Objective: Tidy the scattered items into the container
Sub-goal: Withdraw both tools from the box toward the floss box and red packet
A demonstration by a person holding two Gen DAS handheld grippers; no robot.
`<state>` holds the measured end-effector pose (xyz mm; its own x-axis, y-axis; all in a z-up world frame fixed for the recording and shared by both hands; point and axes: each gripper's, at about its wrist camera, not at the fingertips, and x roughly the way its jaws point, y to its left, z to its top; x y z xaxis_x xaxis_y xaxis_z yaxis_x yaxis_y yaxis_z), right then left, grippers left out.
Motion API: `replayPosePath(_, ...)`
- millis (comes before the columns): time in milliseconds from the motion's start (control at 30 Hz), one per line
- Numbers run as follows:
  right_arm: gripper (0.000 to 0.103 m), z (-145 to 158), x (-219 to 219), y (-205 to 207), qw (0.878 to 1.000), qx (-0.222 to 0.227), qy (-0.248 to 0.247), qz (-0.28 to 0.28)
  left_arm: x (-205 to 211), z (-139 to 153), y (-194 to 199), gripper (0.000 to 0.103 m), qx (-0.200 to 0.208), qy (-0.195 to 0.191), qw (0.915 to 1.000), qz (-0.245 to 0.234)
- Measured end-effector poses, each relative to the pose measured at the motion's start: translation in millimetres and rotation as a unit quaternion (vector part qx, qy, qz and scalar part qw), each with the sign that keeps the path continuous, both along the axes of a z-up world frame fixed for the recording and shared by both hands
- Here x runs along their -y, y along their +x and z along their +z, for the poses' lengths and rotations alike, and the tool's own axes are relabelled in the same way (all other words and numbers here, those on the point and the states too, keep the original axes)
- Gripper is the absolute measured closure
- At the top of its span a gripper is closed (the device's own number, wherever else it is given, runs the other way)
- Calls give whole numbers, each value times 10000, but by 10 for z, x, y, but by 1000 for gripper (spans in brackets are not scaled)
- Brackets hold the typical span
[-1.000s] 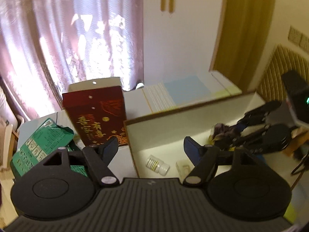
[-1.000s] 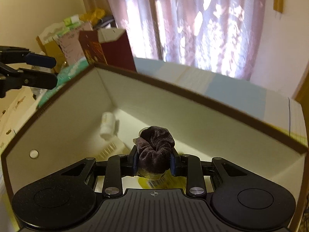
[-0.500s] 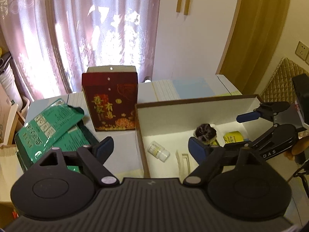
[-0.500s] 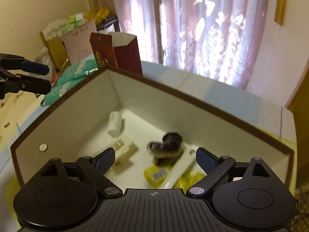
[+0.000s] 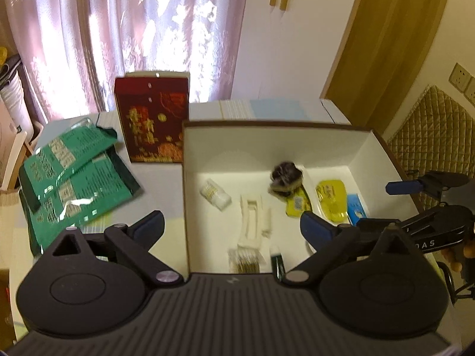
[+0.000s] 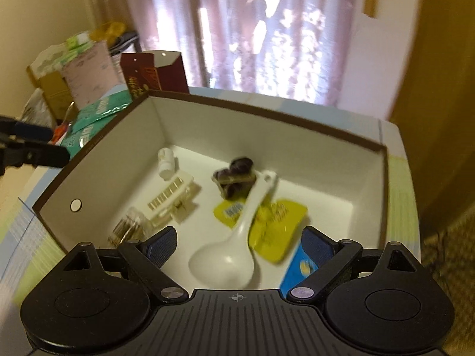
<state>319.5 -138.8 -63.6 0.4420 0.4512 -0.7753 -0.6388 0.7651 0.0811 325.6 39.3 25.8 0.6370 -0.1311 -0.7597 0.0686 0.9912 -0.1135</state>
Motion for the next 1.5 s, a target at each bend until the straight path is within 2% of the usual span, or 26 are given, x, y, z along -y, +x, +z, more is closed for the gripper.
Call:
replayPosePath(200,7,85,132,-273,9991,36,-19,-421,102,25,-261,6,-186,-136,9997,33)
replayPosePath(567,7,260,295,-799,9964,196,105,-816,306,108,-719,2,-202,211,9995,134)
replayPosePath(733,7,307,359,-1009,9956,205,200,-894,357,154,-935,2,-177,198,9996,100)
replayPosePath(1033,7,364,441,-1372,9945,316,125,-988,577,251,-1315,1,111,731,9971,-181)
replayPosePath(1333,7,270,579,-1619,9923,27,180,-1224,657,167,-1567,1,-75,720,9971,-216)
replayPosePath(1500,7,193,679,-1689,9891,-300,580,-1319,663,81,-1667,1,-133,815,9963,-221)
